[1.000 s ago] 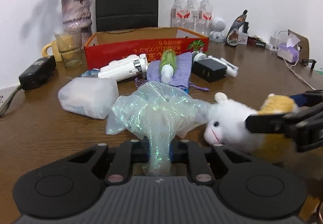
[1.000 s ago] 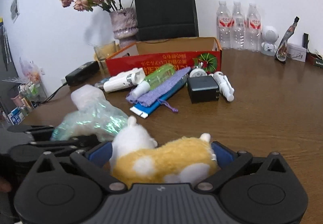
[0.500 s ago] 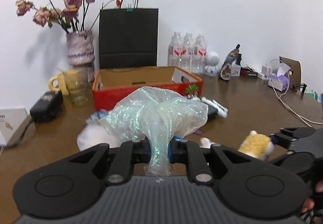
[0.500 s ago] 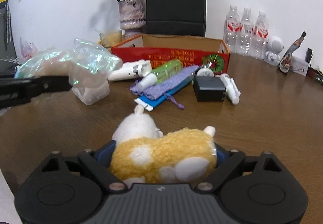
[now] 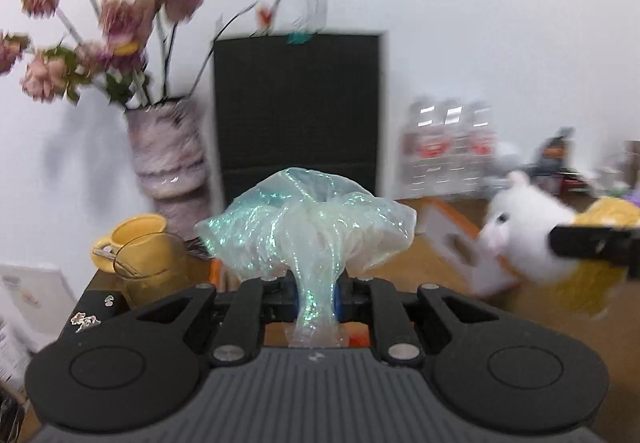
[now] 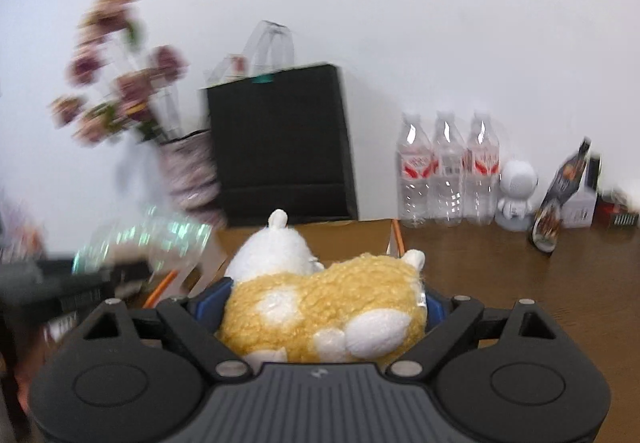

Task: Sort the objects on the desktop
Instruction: 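Carry the bag with the left tool while the right tool carries the alpaca into the cardboard box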

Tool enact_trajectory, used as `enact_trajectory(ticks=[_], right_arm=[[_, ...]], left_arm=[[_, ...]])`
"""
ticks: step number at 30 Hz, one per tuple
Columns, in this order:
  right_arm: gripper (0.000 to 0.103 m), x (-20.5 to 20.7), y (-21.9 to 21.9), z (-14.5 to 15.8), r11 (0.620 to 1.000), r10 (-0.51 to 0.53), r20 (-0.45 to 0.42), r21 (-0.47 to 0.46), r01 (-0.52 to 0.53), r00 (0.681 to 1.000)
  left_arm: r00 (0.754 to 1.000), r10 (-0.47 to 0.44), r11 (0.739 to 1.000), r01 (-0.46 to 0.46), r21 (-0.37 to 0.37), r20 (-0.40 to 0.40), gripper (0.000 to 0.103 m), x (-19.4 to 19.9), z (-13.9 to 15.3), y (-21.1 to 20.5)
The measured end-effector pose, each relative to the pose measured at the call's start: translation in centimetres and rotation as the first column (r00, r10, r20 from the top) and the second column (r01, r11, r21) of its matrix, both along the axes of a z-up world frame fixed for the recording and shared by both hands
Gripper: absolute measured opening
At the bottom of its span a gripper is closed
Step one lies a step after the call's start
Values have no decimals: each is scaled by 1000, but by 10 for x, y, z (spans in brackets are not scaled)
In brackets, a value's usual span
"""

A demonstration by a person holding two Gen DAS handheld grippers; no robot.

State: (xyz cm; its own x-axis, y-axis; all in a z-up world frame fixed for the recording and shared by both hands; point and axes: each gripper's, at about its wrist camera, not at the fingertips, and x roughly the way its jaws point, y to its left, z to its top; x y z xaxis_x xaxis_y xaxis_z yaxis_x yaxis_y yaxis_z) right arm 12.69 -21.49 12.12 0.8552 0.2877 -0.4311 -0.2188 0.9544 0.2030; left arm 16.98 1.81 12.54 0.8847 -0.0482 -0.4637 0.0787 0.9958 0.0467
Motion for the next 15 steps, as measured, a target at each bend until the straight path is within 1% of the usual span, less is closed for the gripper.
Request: enact_trajectory(ticks=[2, 6, 7, 8, 9, 10, 11, 13, 14, 15], right_arm=[[90, 38, 1, -8, 999, -10, -49, 39, 12, 999], [91, 98, 14, -29, 994, -10, -136, 103, 25, 991], [91, 108, 20, -36, 994, -12, -158, 109, 29, 987], [91, 117, 26, -44, 993, -14, -181, 114, 35, 983], [91, 124, 33, -51, 992, -15, -202, 118, 40, 979], [91, 131, 39, -58, 991, -15, -222, 123, 43, 975], [91, 136, 44, -65, 991, -12, -239, 126, 43, 971], [93, 144, 53, -75, 992, 8, -280, 121, 27, 960], [94, 146, 57, -78, 993, 9, -301, 111, 26, 954], [95, 147, 59, -81, 994, 10, -318, 102, 24, 948]], left_arm=[[999, 35, 999, -36, -10, -34, 15, 27, -12, 3], [995, 78, 996, -80, -32, -70, 16, 55, -31, 10], [993, 81, 996, -83, -26, -83, 16, 60, -35, 10], [991, 72, 997, -73, -5, -111, 20, 65, -39, 7], [989, 66, 998, -65, 13, -134, 22, 70, -43, 5], [987, 63, 998, -61, 19, -149, 27, 72, -47, 4], [985, 59, 998, -58, 16, -164, 35, 74, -50, 5], [980, 56, 998, -58, -2, -190, 40, 75, -52, 9], [978, 56, 998, -60, -15, -203, 52, 75, -52, 12], [975, 55, 998, -62, -27, -215, 71, 75, -52, 15]])
